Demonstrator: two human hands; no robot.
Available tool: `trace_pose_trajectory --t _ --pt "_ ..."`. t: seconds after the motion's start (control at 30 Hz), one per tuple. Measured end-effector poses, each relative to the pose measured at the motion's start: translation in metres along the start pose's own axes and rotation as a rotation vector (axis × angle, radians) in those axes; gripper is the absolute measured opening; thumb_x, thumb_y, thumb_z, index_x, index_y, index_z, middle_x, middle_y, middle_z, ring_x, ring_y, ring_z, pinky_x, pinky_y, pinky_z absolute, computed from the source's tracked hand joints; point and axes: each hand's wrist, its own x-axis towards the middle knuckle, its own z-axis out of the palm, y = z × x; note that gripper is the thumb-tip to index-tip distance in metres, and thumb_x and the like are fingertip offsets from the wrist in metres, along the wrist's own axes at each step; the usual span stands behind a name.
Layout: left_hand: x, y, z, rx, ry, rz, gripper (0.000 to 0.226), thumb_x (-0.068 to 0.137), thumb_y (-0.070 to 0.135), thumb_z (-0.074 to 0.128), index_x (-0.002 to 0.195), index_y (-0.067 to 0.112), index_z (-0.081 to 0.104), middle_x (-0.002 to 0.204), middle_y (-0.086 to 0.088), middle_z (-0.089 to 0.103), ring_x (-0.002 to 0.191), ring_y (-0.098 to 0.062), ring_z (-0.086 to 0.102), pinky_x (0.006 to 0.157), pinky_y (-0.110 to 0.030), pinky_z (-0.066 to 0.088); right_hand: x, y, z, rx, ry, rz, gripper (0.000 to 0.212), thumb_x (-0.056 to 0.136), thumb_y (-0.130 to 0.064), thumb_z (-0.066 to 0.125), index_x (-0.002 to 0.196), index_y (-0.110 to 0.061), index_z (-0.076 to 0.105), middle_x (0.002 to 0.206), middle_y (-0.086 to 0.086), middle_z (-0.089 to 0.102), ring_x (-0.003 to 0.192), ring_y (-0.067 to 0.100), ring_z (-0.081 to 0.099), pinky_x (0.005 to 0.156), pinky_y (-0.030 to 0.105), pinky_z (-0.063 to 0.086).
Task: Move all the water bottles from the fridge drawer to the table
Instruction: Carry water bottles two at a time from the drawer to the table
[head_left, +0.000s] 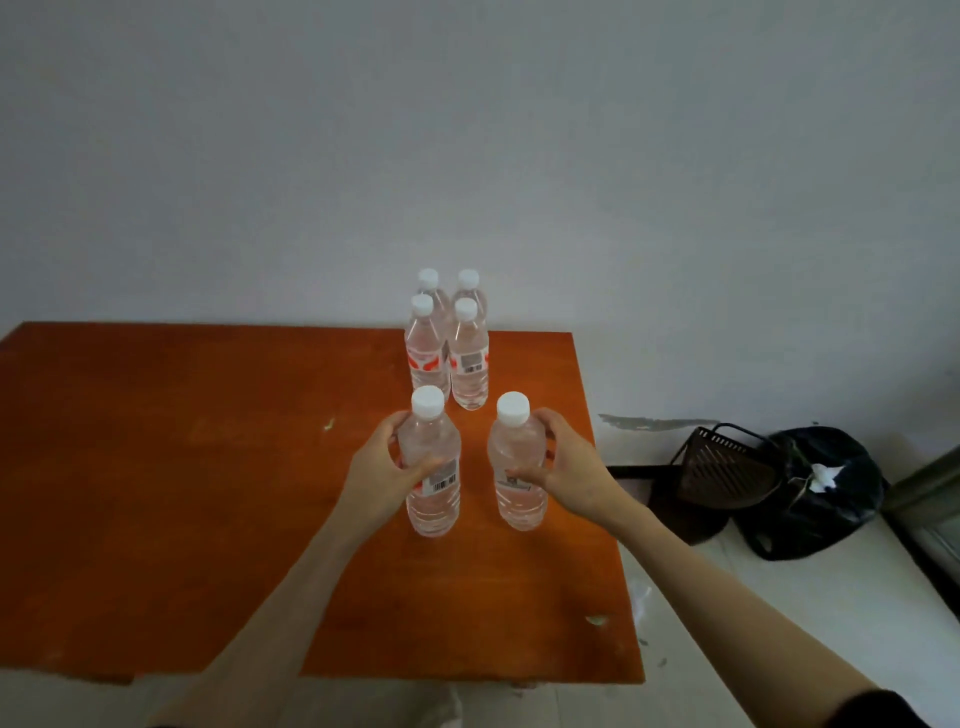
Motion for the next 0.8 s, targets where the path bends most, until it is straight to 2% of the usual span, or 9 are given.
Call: trace_pose_trajectory --t 0.1,0.17,0.23,0.3,0.37,0.5,0.67,0.8 --pt "0.046 -0.01 -0.007 -0.036 -0.067 0.029 0.075 0.077 0.023 0.072 0.139 0.018 0.032 0.143 -0.002 0.042 0.129 -0.019 0.043 0.101 -0.033 0.038 0.044 -0.004 0.013 -0.029 -0.027 -0.018 0.072 0.075 -0.023 0.074 0.135 -0.02 0.035 0.135 0.0 0.049 0.124 0.019 0.047 0.099 0.029 0.038" --pt "0.075 -0.015 -0.011 -0.035 -0.121 0.058 0.073 0.077 0.019 0.072 0.138 0.019 0.033 0.141 -0.001 0.043 0.125 -0.012 0.042 0.098 -0.029 0.037 0.071 -0.008 0.022 -0.025 -0.046 -0.016 0.072 0.076 -0.022 0.074 0.136 -0.02 0.034 0.137 0.0 0.048 0.126 0.018 0.045 0.101 0.029 0.036" --pt "0.101 -0.02 -0.015 -0.018 -0.158 0.073 0.071 0.078 0.017 0.071 0.138 0.019 0.033 0.142 0.0 0.041 0.121 -0.006 0.039 0.1 -0.03 0.037 0.094 -0.01 0.028 -0.007 -0.053 0.006 0.072 0.077 -0.022 0.073 0.138 -0.021 0.034 0.139 -0.001 0.046 0.129 0.019 0.043 0.107 0.038 0.038" --pt "0.124 -0.024 -0.018 -0.007 -0.172 0.067 0.073 0.079 0.018 0.07 0.14 0.021 0.031 0.145 0.0 0.039 0.128 -0.011 0.039 0.103 -0.033 0.037 0.113 -0.01 0.033 0.022 -0.047 0.03 0.073 0.077 -0.022 0.073 0.138 -0.023 0.034 0.14 -0.001 0.045 0.13 0.02 0.042 0.106 0.046 0.04" --pt "0.141 -0.028 -0.019 -0.014 -0.193 0.061 0.074 0.079 0.019 0.07 0.141 0.022 0.029 0.146 0.0 0.038 0.132 -0.018 0.038 0.105 -0.036 0.037 0.127 -0.01 0.037 0.043 -0.038 0.048 0.073 0.077 -0.022 0.072 0.139 -0.025 0.033 0.141 -0.001 0.043 0.13 0.02 0.041 0.105 0.047 0.04" --pt "0.16 -0.034 -0.016 -0.045 -0.209 0.058 0.074 0.08 0.019 0.069 0.141 0.023 0.028 0.147 0.001 0.036 0.133 -0.017 0.038 0.105 -0.036 0.036 0.148 -0.006 0.045 0.018 -0.012 0.096 0.074 0.079 -0.022 0.071 0.141 -0.027 0.031 0.141 -0.001 0.034 0.131 0.018 0.035 0.109 0.045 0.036" --pt "0.172 -0.044 -0.012 -0.021 -0.199 0.027 0.076 0.078 0.023 0.071 0.14 0.029 0.029 0.149 0.002 0.033 0.135 -0.019 0.035 0.109 -0.045 0.034 0.157 -0.003 0.049 0.062 -0.002 0.132 0.075 0.08 -0.021 0.071 0.142 -0.027 0.029 0.134 0.0 0.031 0.127 0.016 0.033 0.11 0.041 0.034" --pt "0.177 -0.043 -0.013 -0.071 -0.199 0.058 0.072 0.078 0.019 0.072 0.138 0.021 0.032 0.142 0.003 0.032 0.129 -0.012 0.036 0.109 -0.039 0.035 0.158 -0.003 0.053 0.089 -0.001 0.129 0.073 0.081 -0.018 0.069 0.142 -0.028 0.028 0.135 0.0 0.03 0.124 0.011 0.032 0.108 0.035 0.033"
